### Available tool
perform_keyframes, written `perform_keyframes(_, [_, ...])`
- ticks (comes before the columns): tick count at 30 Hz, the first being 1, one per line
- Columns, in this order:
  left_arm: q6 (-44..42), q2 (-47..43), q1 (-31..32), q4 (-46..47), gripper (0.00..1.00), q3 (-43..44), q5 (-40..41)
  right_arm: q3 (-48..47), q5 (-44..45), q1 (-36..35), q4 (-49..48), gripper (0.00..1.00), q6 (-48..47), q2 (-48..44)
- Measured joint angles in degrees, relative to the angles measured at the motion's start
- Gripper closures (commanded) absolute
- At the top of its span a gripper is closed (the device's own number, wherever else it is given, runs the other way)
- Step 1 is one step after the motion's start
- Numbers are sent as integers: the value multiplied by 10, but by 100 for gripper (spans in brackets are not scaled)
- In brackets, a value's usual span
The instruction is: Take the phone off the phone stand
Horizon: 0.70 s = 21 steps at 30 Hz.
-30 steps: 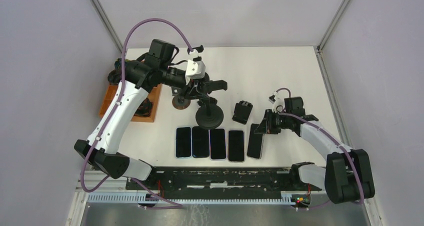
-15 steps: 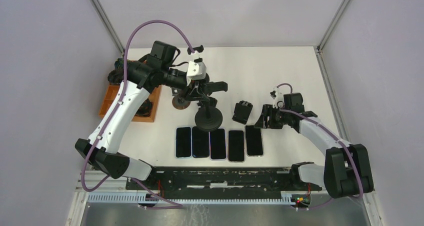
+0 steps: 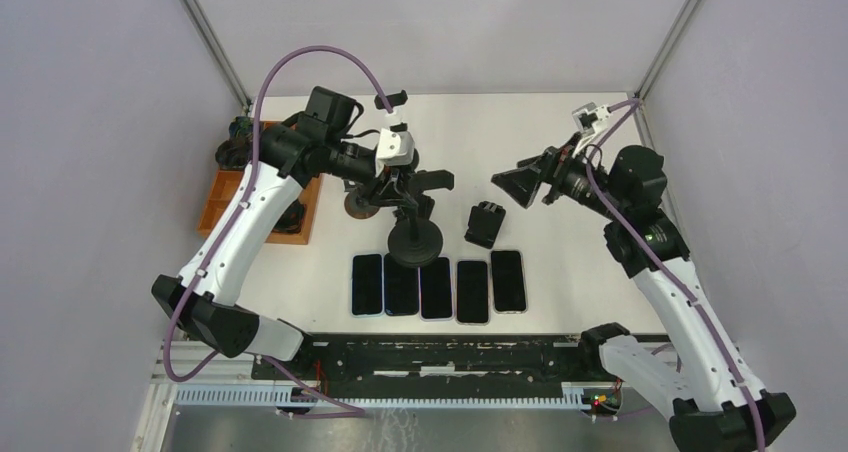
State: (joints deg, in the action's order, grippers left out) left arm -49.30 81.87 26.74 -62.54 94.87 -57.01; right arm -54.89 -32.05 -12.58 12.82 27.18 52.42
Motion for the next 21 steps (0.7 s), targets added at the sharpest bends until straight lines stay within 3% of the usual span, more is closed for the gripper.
perform_keyframes(9, [-58, 0, 4, -45, 98, -4, 18, -35, -70, -209, -163, 2, 102, 18])
perform_keyframes(21, [-128, 0, 15, -113, 98, -6, 41, -42, -80, -298, -201, 30, 121, 110])
